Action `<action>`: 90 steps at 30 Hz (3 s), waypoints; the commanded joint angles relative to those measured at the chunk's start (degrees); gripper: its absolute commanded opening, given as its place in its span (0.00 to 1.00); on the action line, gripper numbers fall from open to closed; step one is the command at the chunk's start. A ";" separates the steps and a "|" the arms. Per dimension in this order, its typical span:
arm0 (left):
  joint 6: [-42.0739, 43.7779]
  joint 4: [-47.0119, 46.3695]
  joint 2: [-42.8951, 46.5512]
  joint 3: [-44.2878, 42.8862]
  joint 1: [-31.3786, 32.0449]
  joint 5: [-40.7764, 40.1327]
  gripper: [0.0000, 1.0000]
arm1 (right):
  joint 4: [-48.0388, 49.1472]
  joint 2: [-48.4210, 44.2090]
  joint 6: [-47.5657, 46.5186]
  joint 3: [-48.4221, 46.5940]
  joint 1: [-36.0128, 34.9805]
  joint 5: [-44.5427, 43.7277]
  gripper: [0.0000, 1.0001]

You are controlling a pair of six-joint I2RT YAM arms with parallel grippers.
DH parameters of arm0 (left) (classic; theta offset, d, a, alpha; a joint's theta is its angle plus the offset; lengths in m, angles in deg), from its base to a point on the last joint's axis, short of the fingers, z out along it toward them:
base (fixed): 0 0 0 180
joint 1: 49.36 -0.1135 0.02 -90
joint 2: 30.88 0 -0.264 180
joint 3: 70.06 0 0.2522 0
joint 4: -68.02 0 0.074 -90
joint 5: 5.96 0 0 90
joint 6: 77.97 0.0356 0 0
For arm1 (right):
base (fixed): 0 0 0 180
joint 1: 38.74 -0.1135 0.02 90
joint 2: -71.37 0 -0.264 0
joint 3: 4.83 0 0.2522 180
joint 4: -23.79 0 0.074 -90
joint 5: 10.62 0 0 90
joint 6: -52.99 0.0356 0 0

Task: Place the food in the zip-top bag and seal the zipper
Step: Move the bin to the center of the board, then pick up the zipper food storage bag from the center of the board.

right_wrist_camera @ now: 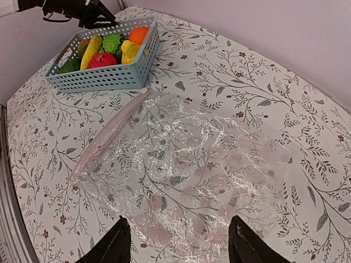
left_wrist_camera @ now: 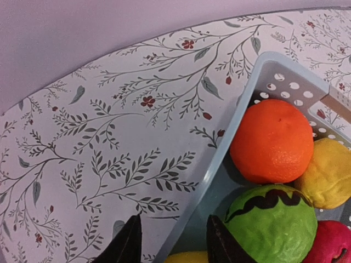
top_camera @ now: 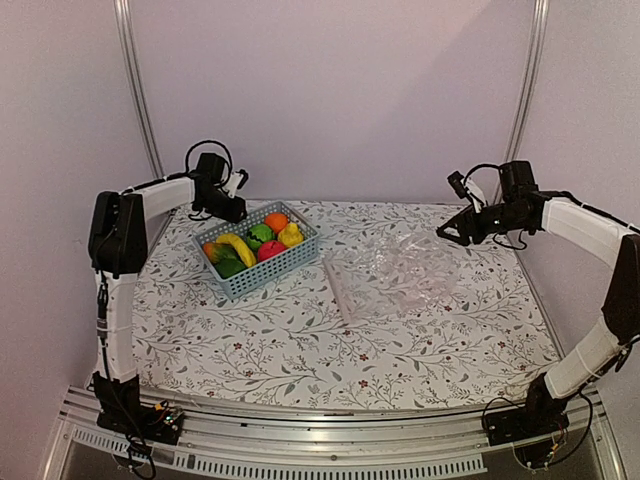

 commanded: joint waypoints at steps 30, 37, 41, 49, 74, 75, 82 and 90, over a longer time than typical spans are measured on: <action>-19.96 -0.32 23.51 33.55 5.03 -8.00 0.08 | 2.40 0.51 -0.39 2.04 -8.03 0.10 0.58; -33.03 -5.53 35.49 49.46 11.55 -12.19 0.03 | 3.20 3.85 1.29 1.28 -14.54 -7.66 0.57; -38.71 -4.90 40.72 53.24 14.26 -15.70 0.00 | 2.98 7.19 1.96 -1.31 -20.99 -15.85 0.57; -47.69 -5.42 48.70 60.66 17.08 -16.58 0.14 | -0.17 17.24 4.98 -10.46 -30.93 -22.95 0.56; -32.71 -9.94 58.69 57.52 8.87 -31.87 0.76 | -12.81 43.00 15.11 -37.19 -39.82 -41.04 0.62; -32.65 -9.85 59.02 57.46 8.85 -31.86 0.76 | -12.99 43.74 15.66 -37.87 -40.26 -43.05 0.61; -32.26 -9.61 60.69 57.78 8.81 -31.67 0.75 | -13.80 47.41 18.82 -39.48 -41.09 -50.29 0.50; -32.36 -11.53 59.92 57.70 8.99 -28.16 0.73 | -12.45 44.61 18.56 -36.28 -40.02 -55.30 0.26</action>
